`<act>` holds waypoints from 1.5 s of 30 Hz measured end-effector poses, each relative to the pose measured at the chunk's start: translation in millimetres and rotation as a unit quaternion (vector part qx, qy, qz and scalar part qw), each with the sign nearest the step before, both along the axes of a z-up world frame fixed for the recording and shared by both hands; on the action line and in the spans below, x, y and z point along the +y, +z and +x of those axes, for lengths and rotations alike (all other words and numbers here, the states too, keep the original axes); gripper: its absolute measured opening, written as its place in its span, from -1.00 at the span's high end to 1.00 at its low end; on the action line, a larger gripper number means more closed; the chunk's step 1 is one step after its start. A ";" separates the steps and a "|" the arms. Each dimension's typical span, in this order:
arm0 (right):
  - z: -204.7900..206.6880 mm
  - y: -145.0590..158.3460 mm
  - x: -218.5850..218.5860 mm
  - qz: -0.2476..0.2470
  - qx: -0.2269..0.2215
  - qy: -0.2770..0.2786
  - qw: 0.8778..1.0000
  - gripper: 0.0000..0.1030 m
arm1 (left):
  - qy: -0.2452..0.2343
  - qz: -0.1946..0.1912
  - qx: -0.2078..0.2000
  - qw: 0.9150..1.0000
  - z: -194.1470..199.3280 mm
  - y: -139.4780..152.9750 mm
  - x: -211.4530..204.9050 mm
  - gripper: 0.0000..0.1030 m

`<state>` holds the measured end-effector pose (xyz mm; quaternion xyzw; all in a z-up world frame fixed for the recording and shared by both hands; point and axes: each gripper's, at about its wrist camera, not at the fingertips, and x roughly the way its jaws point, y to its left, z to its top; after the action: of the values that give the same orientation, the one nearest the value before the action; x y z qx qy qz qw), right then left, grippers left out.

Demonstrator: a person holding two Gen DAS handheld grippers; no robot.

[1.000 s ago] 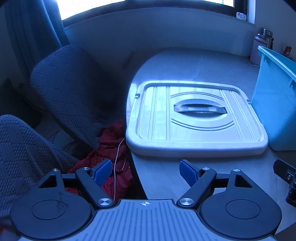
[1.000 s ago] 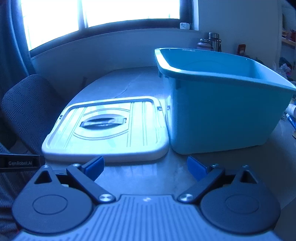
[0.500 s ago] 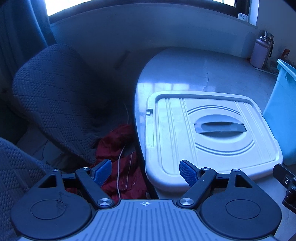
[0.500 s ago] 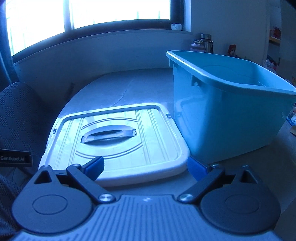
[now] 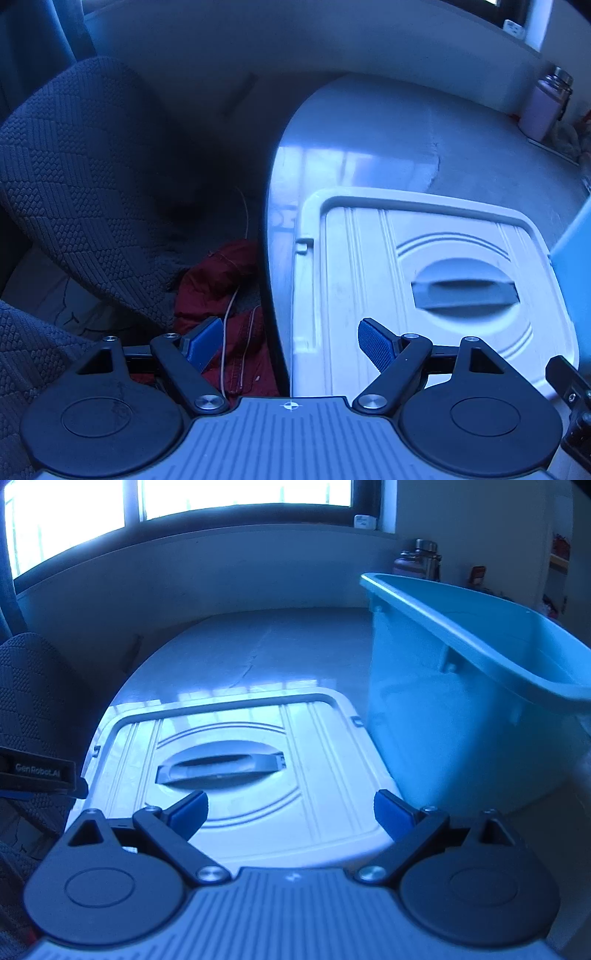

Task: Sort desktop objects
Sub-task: 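Position the left and right grippers on opposite rim edges of the white lid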

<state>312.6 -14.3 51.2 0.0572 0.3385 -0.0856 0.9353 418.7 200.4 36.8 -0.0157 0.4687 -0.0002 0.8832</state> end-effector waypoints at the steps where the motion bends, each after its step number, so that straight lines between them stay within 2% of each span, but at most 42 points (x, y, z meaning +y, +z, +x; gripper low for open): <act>1: 4.5 -0.9 0.2 0.000 0.003 0.003 1.000 -0.88 | 0.001 -0.001 0.003 1.000 4.1 -1.3 -0.2 -0.60; 19: 70.2 -23.5 -1.1 -0.007 0.050 0.041 0.998 -0.88 | 0.005 -0.021 0.045 0.999 25.3 -14.5 -5.1 -0.60; 22: 79.3 -26.9 -1.4 -0.020 0.065 0.047 0.997 -0.88 | 0.007 -0.019 0.051 0.999 26.9 -15.4 -8.9 -0.60; 28: 92.0 -43.6 -1.0 -0.009 0.108 0.066 0.992 -0.91 | 0.008 -0.009 0.058 0.998 30.9 -18.5 -13.9 -0.60; 32: 97.6 -46.1 -0.1 -0.020 0.114 0.071 0.991 -1.00 | 0.019 -0.009 0.057 0.998 34.4 -18.1 -13.3 -0.60; 38: 104.0 -46.6 0.8 -0.025 0.104 0.105 0.989 -1.00 | 0.021 -0.014 0.056 0.998 37.6 -18.7 -17.1 -0.60; 45: 103.1 -45.9 8.1 -0.021 0.109 0.114 0.987 -1.00 | 0.012 -0.002 0.060 0.998 35.1 -19.5 -16.7 -0.60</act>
<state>415.7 -6.2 5.3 -0.0115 0.4411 0.0087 0.8974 453.9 183.8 17.3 -0.0235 0.5203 0.0102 0.8536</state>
